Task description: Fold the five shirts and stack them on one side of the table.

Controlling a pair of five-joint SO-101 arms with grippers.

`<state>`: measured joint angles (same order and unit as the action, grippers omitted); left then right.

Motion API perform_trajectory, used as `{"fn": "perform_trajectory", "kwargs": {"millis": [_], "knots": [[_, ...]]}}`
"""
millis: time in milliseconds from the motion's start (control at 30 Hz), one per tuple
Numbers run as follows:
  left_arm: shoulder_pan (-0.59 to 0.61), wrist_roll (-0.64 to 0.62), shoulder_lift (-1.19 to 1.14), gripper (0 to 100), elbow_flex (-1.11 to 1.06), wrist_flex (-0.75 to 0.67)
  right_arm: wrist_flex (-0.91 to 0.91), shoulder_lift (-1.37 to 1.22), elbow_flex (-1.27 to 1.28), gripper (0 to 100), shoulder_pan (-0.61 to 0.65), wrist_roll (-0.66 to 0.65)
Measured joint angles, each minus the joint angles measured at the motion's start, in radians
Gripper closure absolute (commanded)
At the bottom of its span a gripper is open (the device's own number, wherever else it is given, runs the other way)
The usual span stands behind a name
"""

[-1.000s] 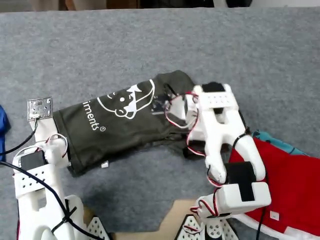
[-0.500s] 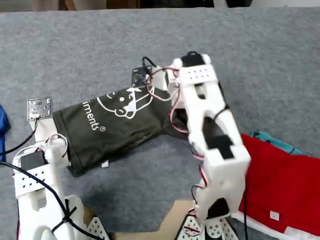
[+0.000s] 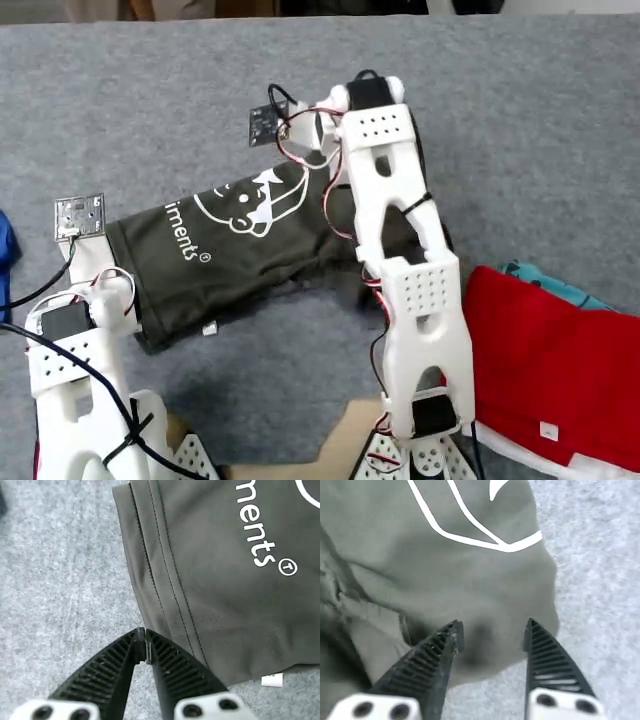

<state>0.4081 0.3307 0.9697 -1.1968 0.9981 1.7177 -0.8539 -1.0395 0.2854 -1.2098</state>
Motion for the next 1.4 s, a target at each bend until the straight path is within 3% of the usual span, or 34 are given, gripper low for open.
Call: {"fn": "perform_trajectory", "kwargs": {"millis": [200,333,567,700,867,1167,1400], "knots": [[0.000,0.002,0.000,98,0.000,0.000,0.049,-0.003,-0.103,89.3,-0.074,0.000],[0.000,0.002,0.000,98,0.000,0.000,0.049,0.078,0.044,89.2,-0.158,-0.008],[0.000,0.002,0.000,98,0.000,0.000,0.031,0.519,0.671,86.6,-0.209,-0.130],[0.000,0.002,0.000,98,0.000,0.000,-0.114,0.807,1.100,78.6,-0.206,-0.166],[0.000,0.002,0.000,98,0.000,0.000,-0.249,1.042,1.544,77.8,-0.123,-0.169],[0.000,0.002,0.000,98,0.000,0.000,-0.405,1.085,1.818,77.6,-0.028,-0.144],[0.000,0.002,0.000,98,0.000,0.000,-0.528,0.931,1.840,77.9,-0.028,-0.124]]}}
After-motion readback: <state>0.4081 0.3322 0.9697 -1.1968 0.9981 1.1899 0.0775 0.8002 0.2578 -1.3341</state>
